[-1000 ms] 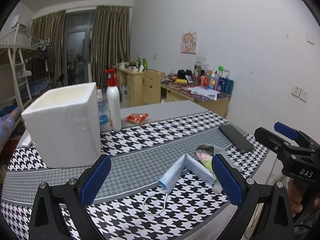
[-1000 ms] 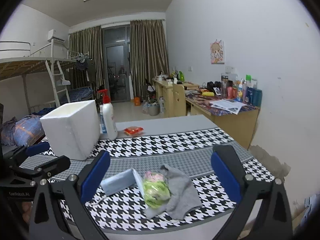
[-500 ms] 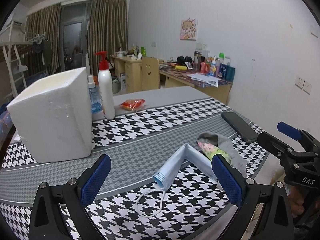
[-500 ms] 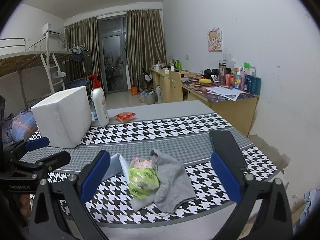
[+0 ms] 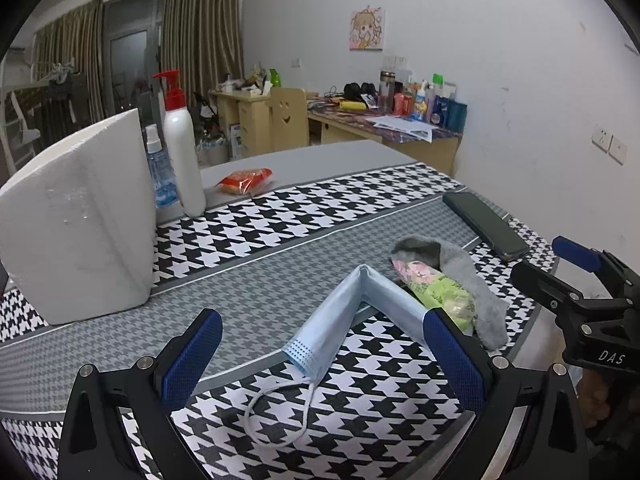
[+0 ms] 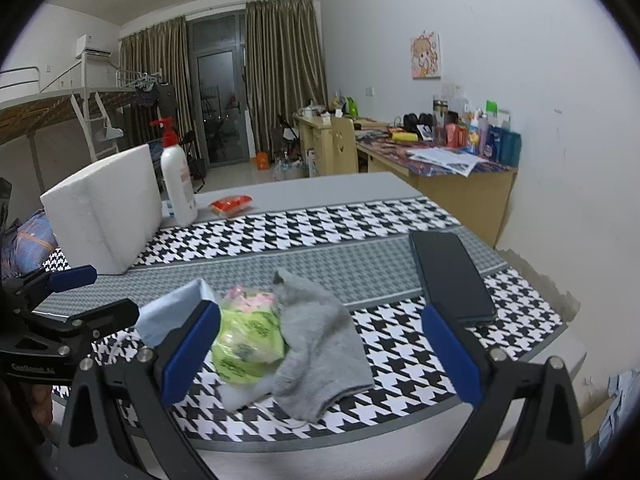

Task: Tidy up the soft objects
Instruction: 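Close the left gripper on the blue mask while the right gripper closes on the grey cloth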

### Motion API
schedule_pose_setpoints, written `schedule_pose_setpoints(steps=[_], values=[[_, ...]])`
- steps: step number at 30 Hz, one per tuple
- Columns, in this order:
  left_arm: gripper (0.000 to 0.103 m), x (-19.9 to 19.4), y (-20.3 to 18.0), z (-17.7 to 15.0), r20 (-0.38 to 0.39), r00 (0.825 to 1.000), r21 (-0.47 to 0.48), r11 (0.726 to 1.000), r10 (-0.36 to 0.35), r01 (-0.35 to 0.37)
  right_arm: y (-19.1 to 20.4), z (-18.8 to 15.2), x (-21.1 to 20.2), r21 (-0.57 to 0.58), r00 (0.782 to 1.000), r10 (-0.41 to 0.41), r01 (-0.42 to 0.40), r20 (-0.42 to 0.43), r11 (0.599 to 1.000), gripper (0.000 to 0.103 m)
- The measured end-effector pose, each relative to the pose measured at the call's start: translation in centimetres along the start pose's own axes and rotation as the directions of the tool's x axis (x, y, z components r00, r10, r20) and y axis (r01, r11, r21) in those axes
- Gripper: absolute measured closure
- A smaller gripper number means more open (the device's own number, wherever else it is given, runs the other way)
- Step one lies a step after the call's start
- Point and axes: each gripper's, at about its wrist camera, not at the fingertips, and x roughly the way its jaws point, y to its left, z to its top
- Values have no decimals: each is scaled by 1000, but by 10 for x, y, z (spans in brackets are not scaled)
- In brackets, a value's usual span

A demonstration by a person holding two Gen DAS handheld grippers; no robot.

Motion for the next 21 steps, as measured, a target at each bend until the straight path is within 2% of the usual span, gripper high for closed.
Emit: schedule_pose_setpoints(steps=[3, 7, 15, 18, 21], values=[[6, 9, -1, 0, -20, 1000, 4, 1000, -5, 5, -3, -2, 6, -1, 1000, -5, 5, -17, 1000, 1], [21, 24, -5, 0, -65, 998, 13, 1000, -8, 9, -7, -3, 13, -3, 999, -12, 12, -37, 1000, 1], [23, 34, -7, 0, -86, 996, 15, 1000, -19, 21, -14, -5, 24, -8, 997, -6, 6, -75, 1000, 1], [32, 41, -9, 0, -107, 994, 21, 999, -24, 27, -17, -5, 30, 3, 995, 12, -11, -95, 1000, 3], [36, 50, -10, -1, -130, 991, 21, 999, -31, 34, -18, -7, 39, 0, 991, 14, -15, -130, 1000, 6]])
